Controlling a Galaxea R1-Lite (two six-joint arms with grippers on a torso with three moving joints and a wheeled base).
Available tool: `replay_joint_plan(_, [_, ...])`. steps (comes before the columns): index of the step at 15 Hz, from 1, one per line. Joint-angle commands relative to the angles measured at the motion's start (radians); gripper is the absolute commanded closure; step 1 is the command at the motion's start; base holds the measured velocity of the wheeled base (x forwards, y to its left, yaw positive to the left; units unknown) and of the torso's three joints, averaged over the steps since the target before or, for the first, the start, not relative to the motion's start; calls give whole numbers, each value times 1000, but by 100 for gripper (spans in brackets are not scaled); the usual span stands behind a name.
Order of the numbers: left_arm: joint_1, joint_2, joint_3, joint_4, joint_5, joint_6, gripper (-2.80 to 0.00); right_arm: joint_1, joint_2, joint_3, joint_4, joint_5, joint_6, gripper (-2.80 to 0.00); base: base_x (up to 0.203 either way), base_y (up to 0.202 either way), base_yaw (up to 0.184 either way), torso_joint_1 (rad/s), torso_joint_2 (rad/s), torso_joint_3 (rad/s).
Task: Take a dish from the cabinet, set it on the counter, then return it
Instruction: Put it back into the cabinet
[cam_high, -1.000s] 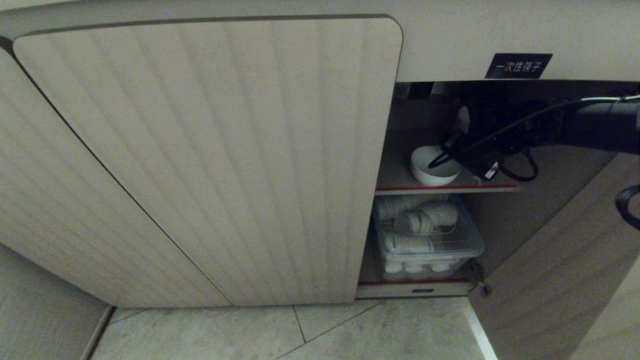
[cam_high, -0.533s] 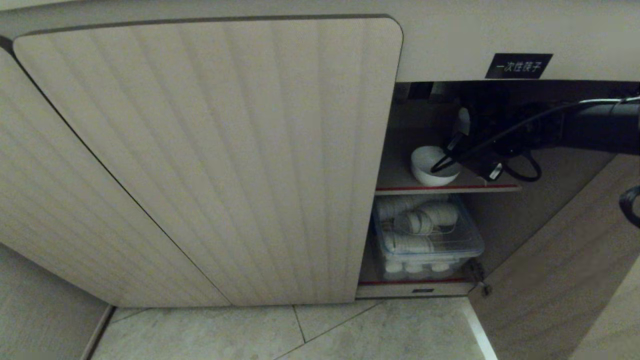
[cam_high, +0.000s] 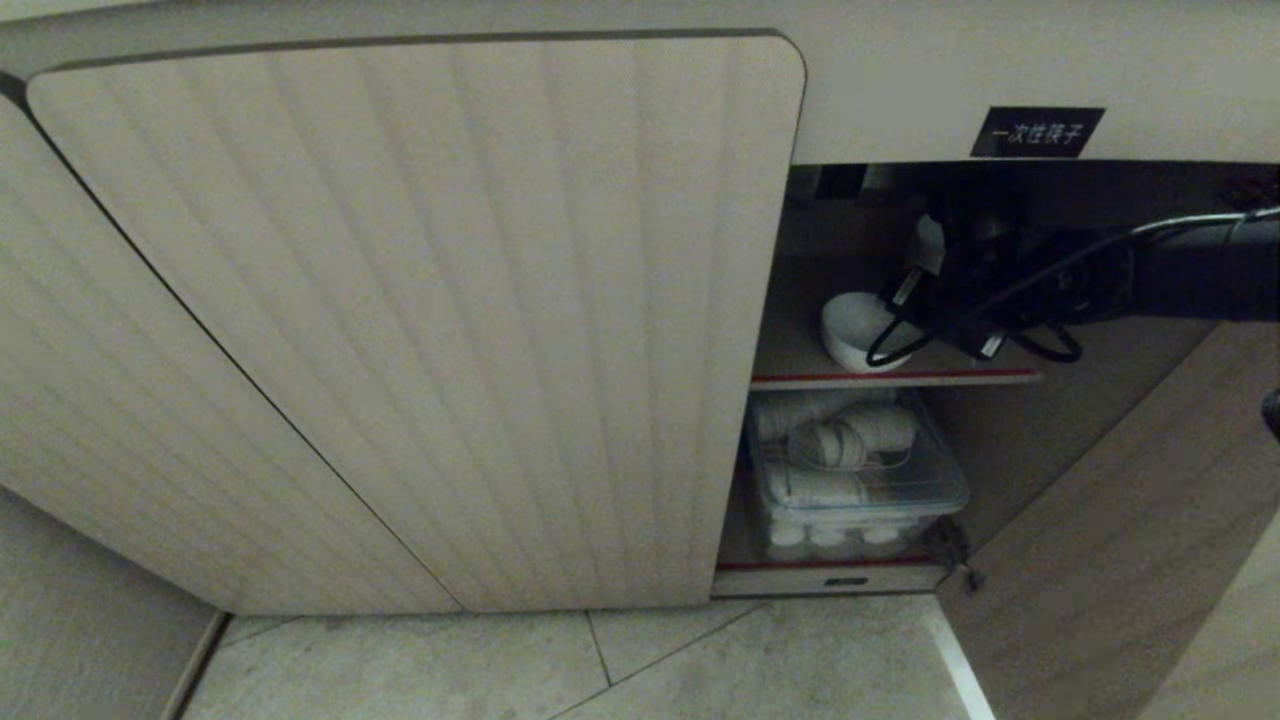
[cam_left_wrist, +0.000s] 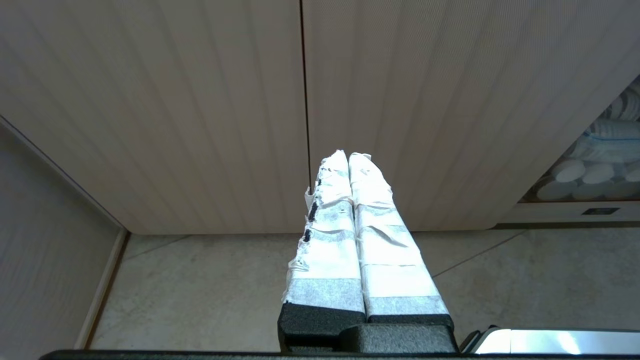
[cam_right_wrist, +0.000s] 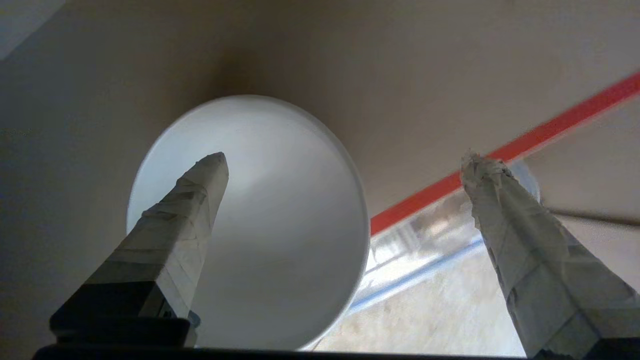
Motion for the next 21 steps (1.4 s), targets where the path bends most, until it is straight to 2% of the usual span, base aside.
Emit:
replay_joint_plan(1, [0,0,0,-1,1,0,0,0,-26,54,-52,-2,-21,-280,0,0,0,0,0,0])
replay_joint_plan(5, [1,0,0,-1,0,0,0,0,-51,124,-163,-1,-52,-280,0,0,0,0,0,0])
replay_joint_plan(12, [0,0,0,-1,-1,0,0,7,-77,180,-207,-1,-54,-280,0,0,0,0,0,0])
replay_joint_plan(16, [1,0,0,-1,0,0,0,10,-96,258,-291,2,-98,-280,0,0,0,0,0,0])
replay_joint_plan(19, [1,0,0,-1,0,0,0,10,-103,274,-305,2,-117,-280,0,0,0,0,0,0])
replay_joint_plan(20, [0,0,0,-1,-1,0,0,11,-105,277,-305,1,-118,0,0,0,0,0,0,0])
replay_joint_plan(21, [0,0,0,-1,-1,0,0,13,-110,281,-305,1,-118,0,0,0,0,0,0,0])
